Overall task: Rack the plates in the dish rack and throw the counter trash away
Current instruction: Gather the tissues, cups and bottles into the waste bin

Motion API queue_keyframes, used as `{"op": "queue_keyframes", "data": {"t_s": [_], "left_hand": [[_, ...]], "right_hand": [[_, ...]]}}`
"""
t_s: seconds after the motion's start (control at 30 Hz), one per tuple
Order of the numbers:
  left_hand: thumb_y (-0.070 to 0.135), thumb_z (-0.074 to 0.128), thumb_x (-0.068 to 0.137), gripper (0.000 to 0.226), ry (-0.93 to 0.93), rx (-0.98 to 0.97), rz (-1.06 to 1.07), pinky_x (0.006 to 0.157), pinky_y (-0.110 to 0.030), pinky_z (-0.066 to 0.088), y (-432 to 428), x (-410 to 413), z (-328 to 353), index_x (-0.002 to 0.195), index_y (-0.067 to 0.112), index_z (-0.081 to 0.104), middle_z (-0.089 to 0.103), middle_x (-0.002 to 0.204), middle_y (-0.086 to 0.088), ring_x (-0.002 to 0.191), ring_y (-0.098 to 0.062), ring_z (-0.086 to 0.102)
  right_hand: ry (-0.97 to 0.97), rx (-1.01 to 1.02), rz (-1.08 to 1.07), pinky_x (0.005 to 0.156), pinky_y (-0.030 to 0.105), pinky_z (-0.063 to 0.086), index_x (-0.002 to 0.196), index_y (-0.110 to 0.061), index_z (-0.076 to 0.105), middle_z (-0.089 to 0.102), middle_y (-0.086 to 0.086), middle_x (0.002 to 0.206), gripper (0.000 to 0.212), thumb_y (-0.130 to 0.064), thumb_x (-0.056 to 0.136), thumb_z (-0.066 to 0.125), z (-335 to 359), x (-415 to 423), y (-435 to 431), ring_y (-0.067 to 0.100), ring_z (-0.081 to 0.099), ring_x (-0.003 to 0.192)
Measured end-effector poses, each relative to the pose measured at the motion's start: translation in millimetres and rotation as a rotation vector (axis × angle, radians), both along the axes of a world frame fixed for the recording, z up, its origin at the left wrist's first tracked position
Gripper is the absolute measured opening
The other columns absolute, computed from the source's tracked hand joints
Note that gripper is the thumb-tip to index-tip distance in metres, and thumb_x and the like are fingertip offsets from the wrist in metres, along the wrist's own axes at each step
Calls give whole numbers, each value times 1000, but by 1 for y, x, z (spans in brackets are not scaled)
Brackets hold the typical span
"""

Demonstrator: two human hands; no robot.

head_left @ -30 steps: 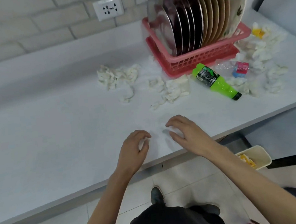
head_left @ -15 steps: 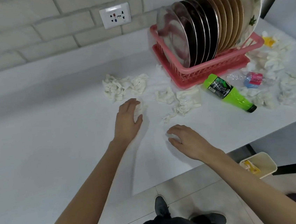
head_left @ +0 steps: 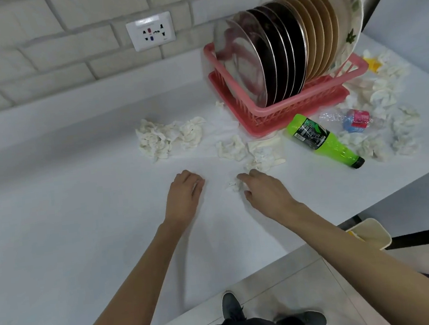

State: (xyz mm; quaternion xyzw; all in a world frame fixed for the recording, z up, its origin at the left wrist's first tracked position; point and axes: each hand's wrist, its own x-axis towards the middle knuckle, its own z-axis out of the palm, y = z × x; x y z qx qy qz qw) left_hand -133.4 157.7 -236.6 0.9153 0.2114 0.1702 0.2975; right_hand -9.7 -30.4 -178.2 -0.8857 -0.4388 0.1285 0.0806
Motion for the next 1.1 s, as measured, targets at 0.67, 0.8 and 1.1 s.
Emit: {"op": "queue_keyframes", "data": {"t_s": [0.67,0.8,1.1], "left_hand": [[34,55,101,47,-20,-455,0,50,-27,42,-42,2,43,61,10,48,57,48,-4,38,-12,49],[38,57,99,45,3,-403,-26,49,-25,26,-49,2,41,61,17,44,33,48,4,43,-10,30],[48,54,88,33,46,-312,-15,52,-25,35,-66,-15,33,68,21,56,47,51,7,51,-12,45]], "right_hand": [[717,726,-349,70,51,50,89,-17,43,68,13,82,14,-10,97,52,51,-14,-40,31,67,81],[739,698,-408,68,45,49,86,-14,48,60,11,67,19,3,92,47,32,-9,-53,23,67,65],[196,375,-25,92,29,38,119,-21,58,49,-6,122,34,-33,87,57,-34,-46,-87,13,45,113]]}}
